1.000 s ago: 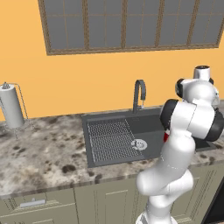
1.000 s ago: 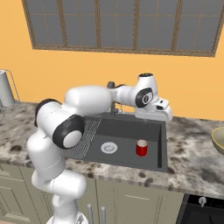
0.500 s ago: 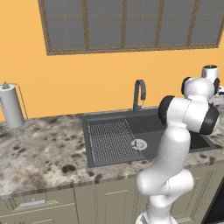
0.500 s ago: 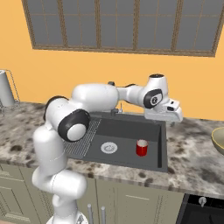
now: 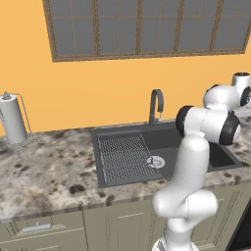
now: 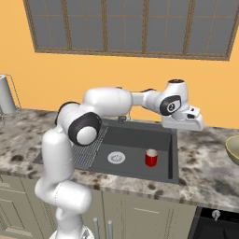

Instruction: Pick the mug and place it in the sink. Pick the bowl and place it in the open cabinet and then close the cabinet.

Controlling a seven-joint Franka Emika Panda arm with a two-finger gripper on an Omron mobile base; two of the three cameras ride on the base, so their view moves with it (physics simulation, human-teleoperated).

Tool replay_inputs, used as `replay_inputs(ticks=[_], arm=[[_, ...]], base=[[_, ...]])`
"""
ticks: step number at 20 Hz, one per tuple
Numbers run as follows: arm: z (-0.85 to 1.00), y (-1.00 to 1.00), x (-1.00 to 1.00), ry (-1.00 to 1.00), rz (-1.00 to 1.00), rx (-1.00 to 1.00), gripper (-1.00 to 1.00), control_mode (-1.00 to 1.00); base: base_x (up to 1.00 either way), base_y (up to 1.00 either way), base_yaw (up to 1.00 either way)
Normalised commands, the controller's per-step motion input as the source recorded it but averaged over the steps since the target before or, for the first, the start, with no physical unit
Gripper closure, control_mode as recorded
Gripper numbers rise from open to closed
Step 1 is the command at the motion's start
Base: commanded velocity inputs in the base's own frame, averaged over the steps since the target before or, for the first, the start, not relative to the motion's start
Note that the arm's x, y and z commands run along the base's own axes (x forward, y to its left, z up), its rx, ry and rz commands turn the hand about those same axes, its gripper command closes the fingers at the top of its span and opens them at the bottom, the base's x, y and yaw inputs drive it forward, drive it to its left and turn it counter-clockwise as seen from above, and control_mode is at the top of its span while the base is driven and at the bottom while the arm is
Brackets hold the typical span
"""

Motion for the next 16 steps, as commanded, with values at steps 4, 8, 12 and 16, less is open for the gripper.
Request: replay_inputs(ticks=[4, 8, 12, 16], arm=[[-0.01, -0.3, 0.0, 0.0, 0.0, 0.0, -1.0, -1.0], [-0.04, -0.29, 0.0, 0.0, 0.0, 0.0, -1.0, -1.0], [-0.11, -0.25, 0.0, 0.0, 0.0, 0.0, -1.0, -1.0], [-0.15, -0.24, 0.0, 0.0, 0.0, 0.0, -1.0, -1.0]], base=[[0.0, 0.0, 0.0], [0.0, 0.0, 0.0], [0.0, 0.0, 0.0], [0.0, 0.0, 0.0]])
